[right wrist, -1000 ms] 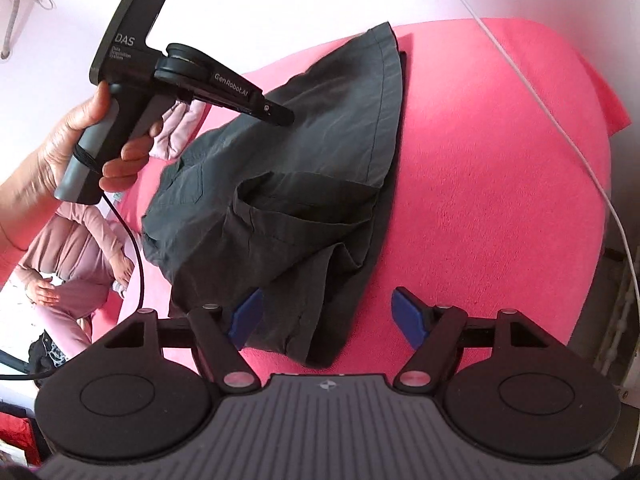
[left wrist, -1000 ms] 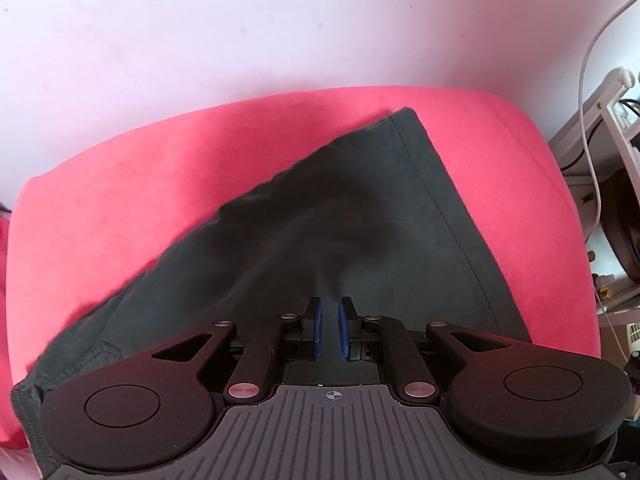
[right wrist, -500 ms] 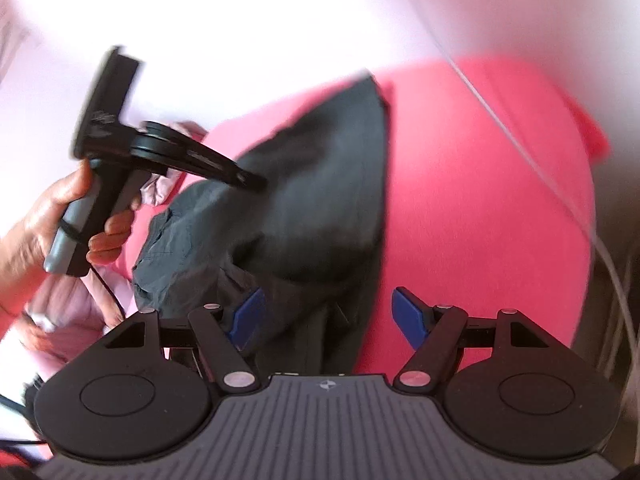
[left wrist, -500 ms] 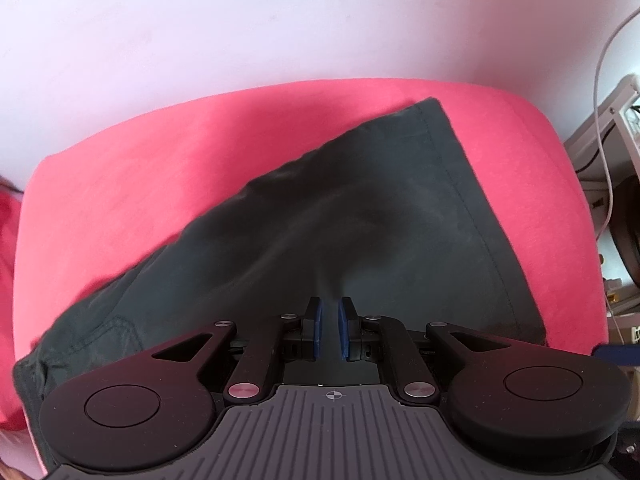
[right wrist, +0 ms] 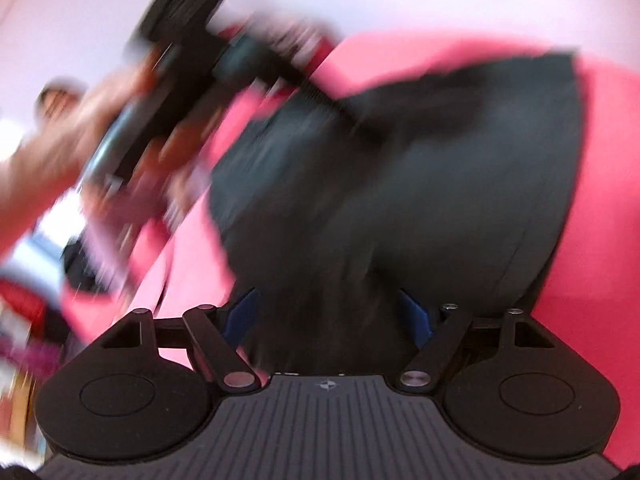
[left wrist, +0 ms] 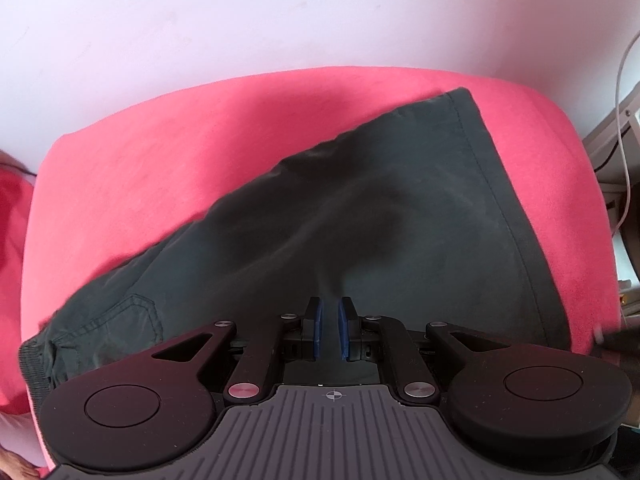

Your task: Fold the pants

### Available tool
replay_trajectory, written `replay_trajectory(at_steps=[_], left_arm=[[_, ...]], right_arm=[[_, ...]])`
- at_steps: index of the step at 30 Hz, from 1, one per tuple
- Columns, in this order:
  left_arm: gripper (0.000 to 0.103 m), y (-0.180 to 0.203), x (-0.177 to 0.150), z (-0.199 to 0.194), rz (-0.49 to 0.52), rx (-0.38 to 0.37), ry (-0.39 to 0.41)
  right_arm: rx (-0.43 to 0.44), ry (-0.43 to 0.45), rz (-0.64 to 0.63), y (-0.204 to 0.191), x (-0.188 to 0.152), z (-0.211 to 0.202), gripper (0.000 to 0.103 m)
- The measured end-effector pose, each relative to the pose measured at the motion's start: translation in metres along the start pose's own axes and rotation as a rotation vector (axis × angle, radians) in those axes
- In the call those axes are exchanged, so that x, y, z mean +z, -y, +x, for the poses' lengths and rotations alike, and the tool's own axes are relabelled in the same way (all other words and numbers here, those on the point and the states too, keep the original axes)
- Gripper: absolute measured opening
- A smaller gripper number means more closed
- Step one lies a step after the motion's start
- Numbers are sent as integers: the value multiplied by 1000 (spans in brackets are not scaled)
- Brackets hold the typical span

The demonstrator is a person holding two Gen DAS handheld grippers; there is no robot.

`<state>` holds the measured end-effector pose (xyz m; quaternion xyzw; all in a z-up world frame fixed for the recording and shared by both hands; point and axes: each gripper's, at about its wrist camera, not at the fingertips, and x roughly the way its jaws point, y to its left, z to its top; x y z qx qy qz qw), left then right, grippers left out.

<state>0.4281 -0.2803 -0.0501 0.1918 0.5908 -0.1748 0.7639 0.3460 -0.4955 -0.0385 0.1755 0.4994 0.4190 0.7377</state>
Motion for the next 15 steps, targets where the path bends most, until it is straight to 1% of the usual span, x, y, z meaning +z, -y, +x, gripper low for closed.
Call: replay_trajectory(at_steps=[1, 2, 4, 5, 7, 10, 13, 15], left_arm=[[77, -1, 0, 1, -1, -2, 0], [77, -2, 1, 1, -1, -5, 2], [77, -4, 2, 2, 0, -7, 4], [77, -4, 3, 2, 2, -7, 6], [77, -6, 4, 2, -2, -7, 10], [77, -7, 8, 3, -11, -19, 14], [77, -2, 10, 4, -7, -21, 12], [77, 0, 10, 4, -1, -24, 11]], right_arm=[[22, -59, -32, -4, -15, -5, 81], [24, -105, -65, -7, -30, -10, 80], [-26, -175, -100, -9, -54, -23, 80], [-43, -185, -80, -6, -63, -32, 78], [-55, -147, -15, 1, -65, -51, 78], [-108, -5, 36, 7, -49, -71, 80], [-191, 121, -11, 4, -23, -67, 80], [-238, 164, -17, 1, -7, -60, 81]])
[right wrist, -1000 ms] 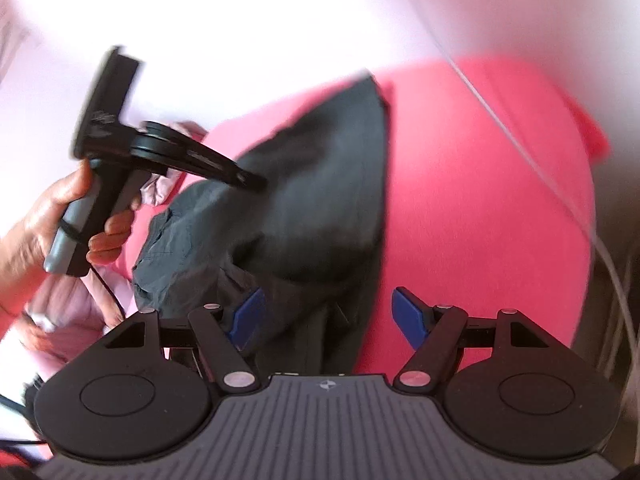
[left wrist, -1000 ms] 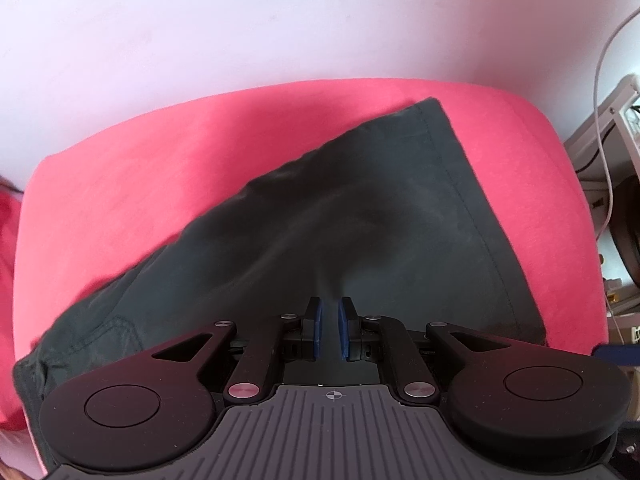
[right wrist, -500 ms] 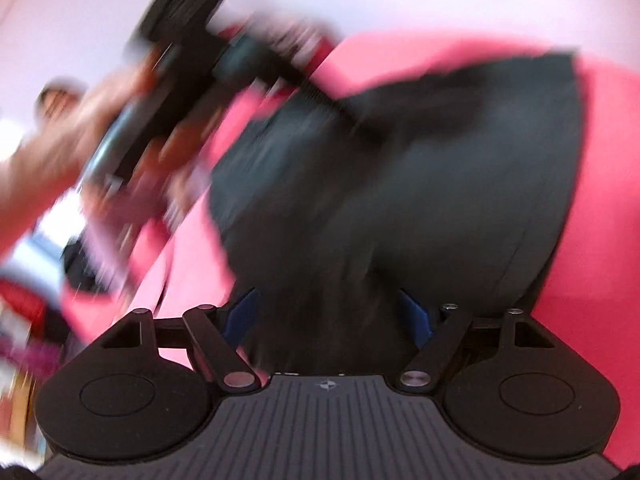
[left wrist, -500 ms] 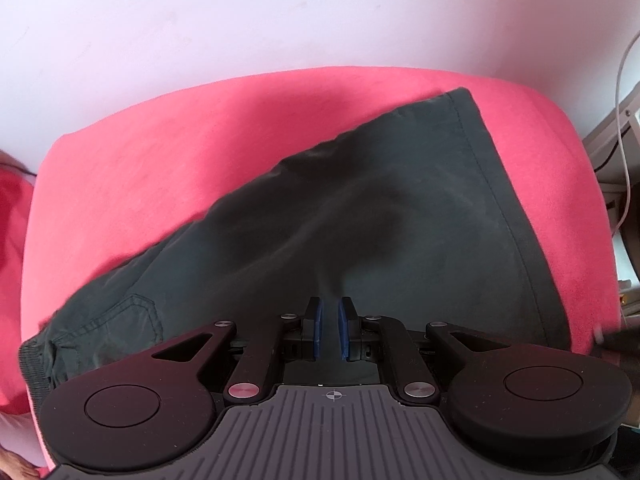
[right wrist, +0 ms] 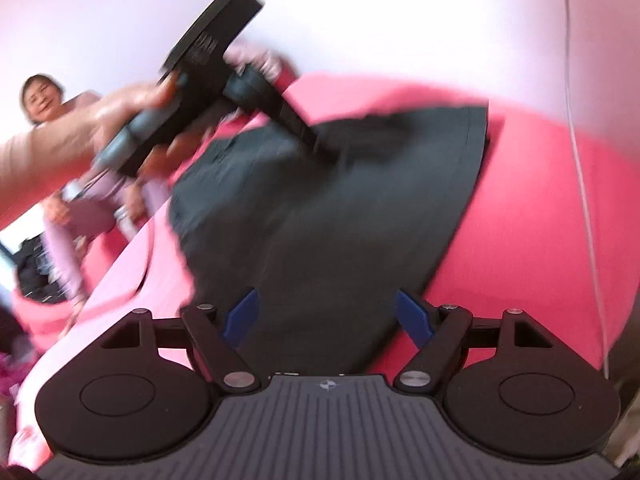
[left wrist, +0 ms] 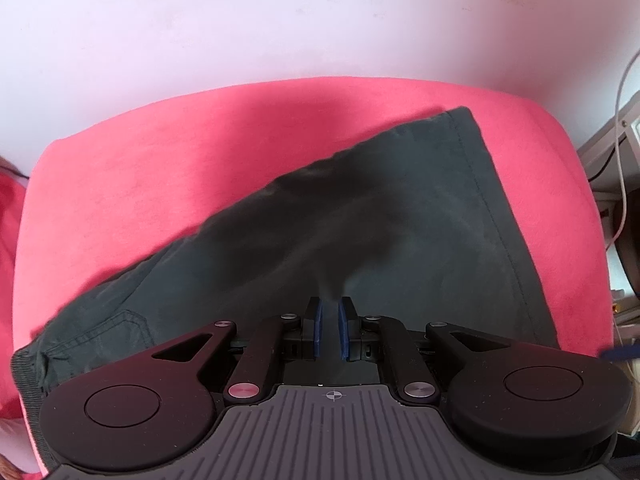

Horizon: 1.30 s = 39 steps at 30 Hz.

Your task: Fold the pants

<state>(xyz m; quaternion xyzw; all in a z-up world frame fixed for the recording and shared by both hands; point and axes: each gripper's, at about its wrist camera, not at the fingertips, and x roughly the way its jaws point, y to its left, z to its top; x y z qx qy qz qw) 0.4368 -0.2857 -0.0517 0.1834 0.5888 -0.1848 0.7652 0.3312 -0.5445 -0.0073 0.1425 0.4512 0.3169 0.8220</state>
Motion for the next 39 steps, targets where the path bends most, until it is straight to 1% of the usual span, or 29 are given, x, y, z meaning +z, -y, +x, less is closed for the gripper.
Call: replay_trajectory(at_steps=[1, 2, 3, 4, 5, 8, 9, 11, 14, 18, 20, 25, 28, 30, 31, 33, 36, 39], left_arm=[[77, 2, -1, 1, 4, 1, -2], [77, 3, -1, 1, 7, 1, -4], [77, 3, -1, 4, 9, 3, -7], [77, 2, -1, 5, 9, 5, -9], [77, 1, -2, 5, 8, 2, -10], [77, -2, -3, 8, 8, 0, -11], [77, -4, -3, 8, 10, 1, -12], [77, -5, -2, 10, 9, 5, -12], [77, -5, -2, 13, 2, 12, -6], [77, 0, -5, 13, -16, 14, 4], [77, 2, -7, 14, -13, 15, 6], [77, 4, -8, 17, -2, 25, 2], [78, 1, -3, 22, 8, 23, 2], [82, 0, 2, 24, 30, 23, 5], [82, 0, 6, 24, 39, 24, 8], [92, -1, 16, 25, 57, 12, 23], [102, -3, 29, 29, 89, -9, 41], [103, -5, 40, 37, 116, 2, 55]], right_arm=[[-3, -9, 10, -3, 7, 11, 82], [16, -30, 15, -4, 10, 19, 81], [31, -60, 14, -6, 9, 28, 80], [31, -112, 0, -10, 7, 38, 80], [8, -158, -27, -13, 0, 43, 79], [-73, -208, -90, -14, -26, 32, 79], [-94, -207, -86, -10, -32, 25, 79], [-123, -192, -35, 2, -39, 9, 79], [-189, -151, 10, 14, -34, -6, 79], [-190, -81, 11, 14, -13, -3, 79], [-182, -66, 1, 11, -7, -4, 79], [-166, -65, -43, 3, 1, 12, 79], [-151, -78, -22, 6, 2, 11, 79], [-122, -98, 32, 9, -7, 8, 79], [-98, -110, 61, 10, -12, 8, 79], [-77, -129, 98, 7, -24, 7, 79], [-56, -142, 143, 2, -39, 5, 79], [-55, -145, 182, 1, -45, 8, 79]])
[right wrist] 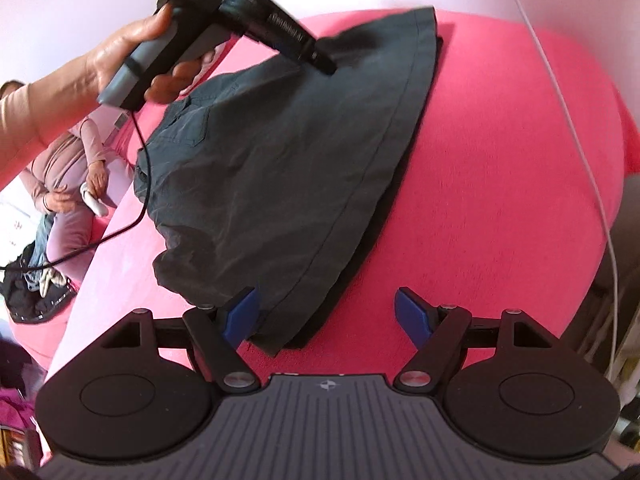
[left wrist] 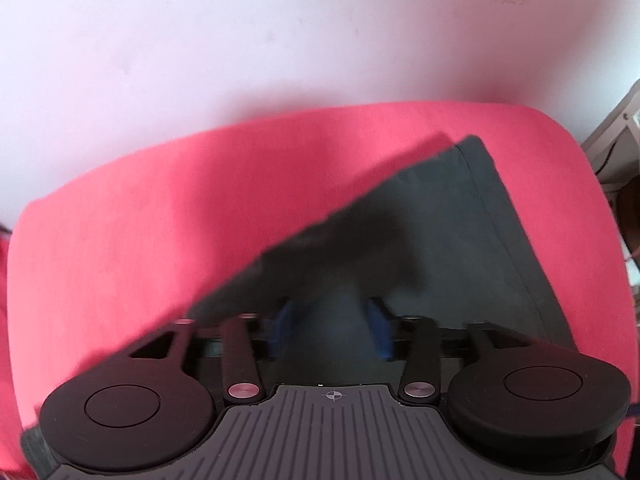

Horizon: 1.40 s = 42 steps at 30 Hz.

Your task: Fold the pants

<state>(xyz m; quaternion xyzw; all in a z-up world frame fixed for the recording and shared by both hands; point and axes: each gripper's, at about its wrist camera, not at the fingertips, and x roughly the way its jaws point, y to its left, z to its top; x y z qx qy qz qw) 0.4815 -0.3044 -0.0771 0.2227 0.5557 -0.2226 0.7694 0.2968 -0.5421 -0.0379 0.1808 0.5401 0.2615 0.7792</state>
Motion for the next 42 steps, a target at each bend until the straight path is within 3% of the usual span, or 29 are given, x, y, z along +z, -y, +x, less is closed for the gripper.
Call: replay_trajectory(at_steps=[8, 18, 19, 23, 24, 28, 35, 39, 40, 41, 42], left_arm=[[103, -7, 7, 14, -12, -27, 13], [103, 2, 11, 23, 24, -40, 46], [103, 2, 11, 26, 32, -43, 53], [103, 7, 6, 19, 83, -67, 81], [103, 10, 5, 18, 102, -60, 84], [92, 17, 3, 13, 137, -36, 97], [55, 7, 7, -3, 98, -58, 105], [54, 9, 12, -4, 115, -53, 99], [62, 8, 13, -2, 121, -55, 83], [82, 7, 12, 1, 125, -56, 72], [88, 7, 12, 2, 132, -48, 65]], right_arm=[[90, 6, 62, -1, 6, 14, 81], [89, 63, 107, -18, 14, 38, 81], [86, 69, 114, -19, 15, 40, 78], [19, 87, 128, -17, 17, 43, 33], [19, 84, 133, -14, 18, 42, 27], [38, 81, 170, -5, 21, 40, 15], [-29, 192, 131, 1, 24, 6, 4], [-101, 228, 120, 22, 30, -21, 3], [-103, 224, 112, 28, 29, -26, 5], [-75, 212, 108, 33, 28, -29, 7], [-59, 203, 110, 36, 27, -30, 8]])
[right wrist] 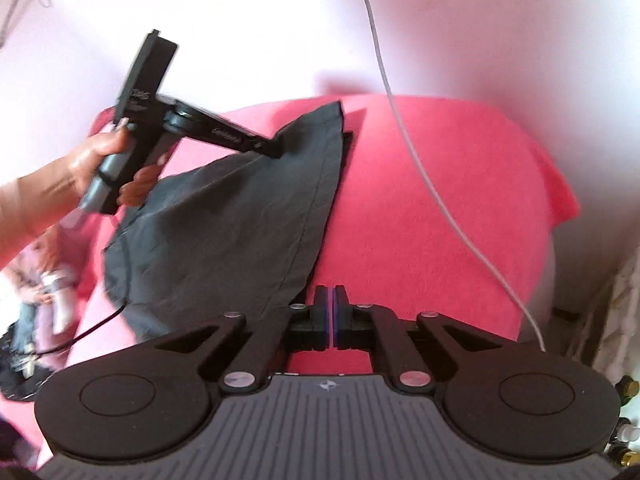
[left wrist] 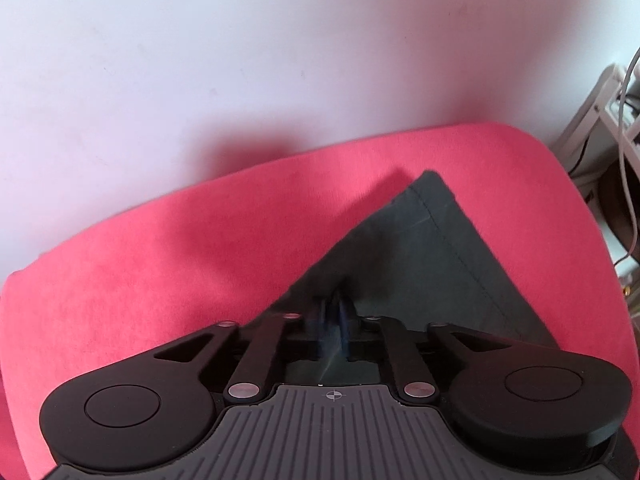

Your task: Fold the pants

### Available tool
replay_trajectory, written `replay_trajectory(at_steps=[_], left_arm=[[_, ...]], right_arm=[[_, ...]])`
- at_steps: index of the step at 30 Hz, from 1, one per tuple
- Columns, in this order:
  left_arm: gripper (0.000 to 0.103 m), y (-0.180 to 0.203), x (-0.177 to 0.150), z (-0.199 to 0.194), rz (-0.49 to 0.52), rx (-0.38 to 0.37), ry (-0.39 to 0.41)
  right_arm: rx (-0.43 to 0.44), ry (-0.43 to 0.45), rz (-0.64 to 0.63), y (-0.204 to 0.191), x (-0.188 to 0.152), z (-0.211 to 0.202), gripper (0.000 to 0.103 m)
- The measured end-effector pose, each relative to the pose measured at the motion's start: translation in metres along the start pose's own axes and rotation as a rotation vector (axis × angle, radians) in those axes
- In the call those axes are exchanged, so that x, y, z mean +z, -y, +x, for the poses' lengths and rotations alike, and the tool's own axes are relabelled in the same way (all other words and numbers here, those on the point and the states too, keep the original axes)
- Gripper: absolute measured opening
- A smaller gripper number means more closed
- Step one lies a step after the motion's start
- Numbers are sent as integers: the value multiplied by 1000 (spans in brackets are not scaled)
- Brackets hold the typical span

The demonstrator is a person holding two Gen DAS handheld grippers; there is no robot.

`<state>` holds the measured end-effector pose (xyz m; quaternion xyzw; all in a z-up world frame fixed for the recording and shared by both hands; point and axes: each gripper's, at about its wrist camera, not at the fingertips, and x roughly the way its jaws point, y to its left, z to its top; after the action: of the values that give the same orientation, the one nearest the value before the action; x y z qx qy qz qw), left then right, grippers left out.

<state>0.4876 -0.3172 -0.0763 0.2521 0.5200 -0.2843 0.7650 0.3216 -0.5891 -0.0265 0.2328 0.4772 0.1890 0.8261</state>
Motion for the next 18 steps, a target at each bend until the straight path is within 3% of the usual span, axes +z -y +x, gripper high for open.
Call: replay_trajectory(at_steps=[1, 5, 11, 18], left_arm=[[90, 0, 1, 2, 7, 11, -6], [103, 5, -1, 5, -16, 19, -20], [103, 19, -15, -9, -7, 39, -9], [103, 33, -45, -25, -107, 98, -18]], right_arm=[[3, -10, -4, 0, -2, 0, 11], [9, -32, 3, -3, -7, 12, 53], [80, -59, 31, -15, -14, 30, 56], [10, -63, -51, -24, -16, 34, 56]])
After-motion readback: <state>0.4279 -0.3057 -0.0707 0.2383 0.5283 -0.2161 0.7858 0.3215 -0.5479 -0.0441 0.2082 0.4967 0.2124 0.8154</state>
